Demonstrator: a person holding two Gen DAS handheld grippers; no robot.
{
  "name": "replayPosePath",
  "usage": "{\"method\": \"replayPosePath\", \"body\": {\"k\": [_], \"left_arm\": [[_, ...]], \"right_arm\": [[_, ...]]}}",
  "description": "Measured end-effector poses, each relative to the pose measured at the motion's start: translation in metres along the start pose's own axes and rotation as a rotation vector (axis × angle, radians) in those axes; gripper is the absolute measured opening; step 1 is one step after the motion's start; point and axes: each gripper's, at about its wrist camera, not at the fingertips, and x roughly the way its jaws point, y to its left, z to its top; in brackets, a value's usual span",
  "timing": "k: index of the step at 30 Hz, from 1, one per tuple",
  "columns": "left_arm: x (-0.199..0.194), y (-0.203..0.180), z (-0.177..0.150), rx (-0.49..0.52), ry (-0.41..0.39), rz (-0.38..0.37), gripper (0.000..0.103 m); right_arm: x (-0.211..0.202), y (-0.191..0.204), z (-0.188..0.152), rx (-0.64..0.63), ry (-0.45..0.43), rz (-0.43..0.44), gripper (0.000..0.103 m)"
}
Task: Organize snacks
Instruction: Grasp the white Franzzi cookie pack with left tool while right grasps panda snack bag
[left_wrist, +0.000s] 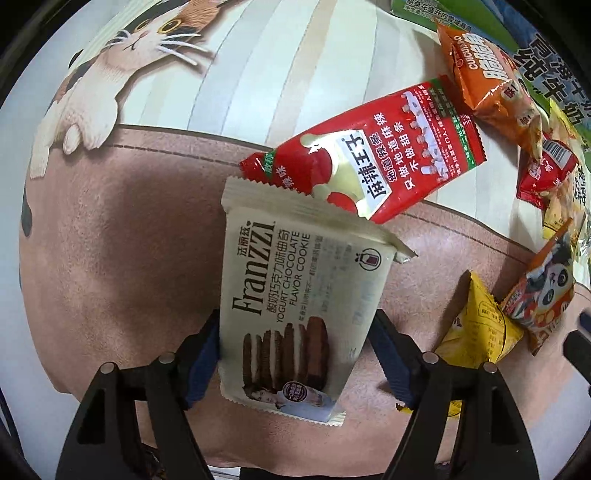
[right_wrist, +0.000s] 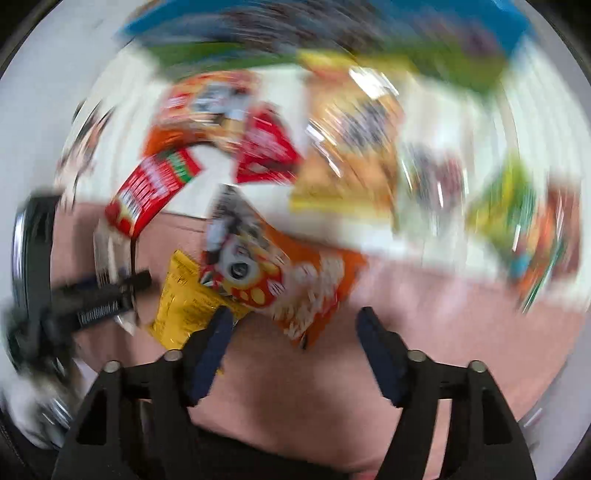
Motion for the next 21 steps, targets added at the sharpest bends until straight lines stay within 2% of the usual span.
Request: {"method": "replayPosePath", "body": {"k": [1,3,4,6,9,10,11,13,16,21], "left_arm": [[0.000,-0.001,-0.004,0.001,0.000,0.001,0.076],[-0.001,-0.008,-0.005,0.001,-0.002,0.004,0.076],[-0.004,0.005,-0.004,0.004,-0.003,0.005,0.076],[0.001,0.005,-0.009,0.009,-0.005,0.010,0.076],[0.005,0.000,-0.018,0.015,-0.004,0.013,0.076],[0.004,-0.002,-0.019,0.017,-0.004,0.014,0.076],[0.004,-0.003,-0.021,0.018,-0.005,0.015,0.076],[0.007,-0.005,-0.023,0.020,-0.006,0.016,0.076],[0.009,-0.003,-0.025,0.017,-0.006,0.009,0.076],[0.012,0.004,-0.026,0.010,-0.008,-0.008,0.077]], "right_arm": [[-0.004,0.010,0.003,-0.081,-0.012,-0.036,0.075],[-0.001,0.034,0.015,-0.262,0.017,-0.134,0.078],[0.006,0.046,0.020,-0.340,0.033,-0.185,0.078],[0.023,0.058,0.027,-0.438,0.079,-0.245,0.078],[0.049,0.074,0.031,-0.535,0.147,-0.281,0.077],[0.055,0.075,0.032,-0.534,0.159,-0.265,0.070],[0.057,0.073,0.031,-0.514,0.166,-0.242,0.059],[0.059,0.060,0.040,-0.351,0.170,-0.169,0.058],[0.050,0.020,0.035,-0.122,0.170,-0.064,0.055],[0.040,-0.044,0.013,0.289,0.172,0.126,0.057]]}}
